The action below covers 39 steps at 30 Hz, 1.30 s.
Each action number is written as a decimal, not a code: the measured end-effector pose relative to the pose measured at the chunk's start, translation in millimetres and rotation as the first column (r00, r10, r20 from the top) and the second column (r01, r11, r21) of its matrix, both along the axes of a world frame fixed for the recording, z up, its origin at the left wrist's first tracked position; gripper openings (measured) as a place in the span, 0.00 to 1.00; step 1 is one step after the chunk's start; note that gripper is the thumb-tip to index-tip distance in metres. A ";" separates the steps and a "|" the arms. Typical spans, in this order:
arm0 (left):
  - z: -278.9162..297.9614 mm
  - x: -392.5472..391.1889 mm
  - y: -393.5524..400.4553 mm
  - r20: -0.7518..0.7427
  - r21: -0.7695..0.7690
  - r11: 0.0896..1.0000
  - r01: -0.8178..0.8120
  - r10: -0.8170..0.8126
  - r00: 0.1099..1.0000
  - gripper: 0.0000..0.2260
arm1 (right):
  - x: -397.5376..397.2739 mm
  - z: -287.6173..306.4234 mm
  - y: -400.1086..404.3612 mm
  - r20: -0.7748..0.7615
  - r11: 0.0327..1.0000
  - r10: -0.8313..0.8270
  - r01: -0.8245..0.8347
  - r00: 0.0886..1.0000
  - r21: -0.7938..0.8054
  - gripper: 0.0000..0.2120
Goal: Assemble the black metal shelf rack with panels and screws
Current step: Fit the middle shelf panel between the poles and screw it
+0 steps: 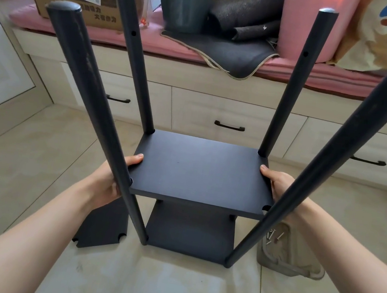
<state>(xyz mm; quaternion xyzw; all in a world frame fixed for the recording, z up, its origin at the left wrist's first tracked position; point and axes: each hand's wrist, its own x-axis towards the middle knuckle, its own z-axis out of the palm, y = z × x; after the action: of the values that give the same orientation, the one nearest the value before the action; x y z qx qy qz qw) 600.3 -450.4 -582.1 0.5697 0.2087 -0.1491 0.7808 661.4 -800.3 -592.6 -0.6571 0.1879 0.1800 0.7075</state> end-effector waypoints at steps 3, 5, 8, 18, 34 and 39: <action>-5.2 0.3 -0.5 0.007 -0.029 0.999 -0.032 0.032 0.999 0.25 | -2.4 1.5 2.6 0.009 1.000 -0.029 0.029 1.000 -0.006 0.13; -7.0 0.2 -1.3 0.019 -0.044 0.998 -0.032 0.033 0.999 0.25 | -4.5 2.7 5.1 -0.005 0.999 -0.050 0.050 0.999 -0.008 0.13; -7.3 0.1 -1.6 0.036 -0.059 0.998 -0.032 0.035 0.999 0.24 | -4.9 6.7 6.2 -0.072 0.998 -0.053 0.056 0.996 0.040 0.15; -15.1 5.3 3.6 -0.002 -0.042 0.999 -0.035 0.035 0.999 0.25 | 21.7 19.4 12.9 0.196 0.980 -0.022 0.059 0.980 -0.188 0.17; -8.5 72.5 -1.0 0.248 0.249 0.964 -0.094 0.030 0.968 0.05 | 28.2 11.1 -0.3 0.140 1.000 -0.024 0.025 0.990 -0.007 0.08; -17.5 73.5 -1.1 0.267 0.223 0.970 -0.101 0.039 0.963 0.06 | 29.5 6.3 -6.4 0.139 1.000 0.013 -0.010 0.990 -0.023 0.08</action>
<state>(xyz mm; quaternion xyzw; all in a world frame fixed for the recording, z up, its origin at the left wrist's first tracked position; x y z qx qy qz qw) 673.7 -451.6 -599.6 0.6647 0.1403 -0.0193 0.7335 691.0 -806.8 -586.3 -0.6770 0.1362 0.1355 0.7105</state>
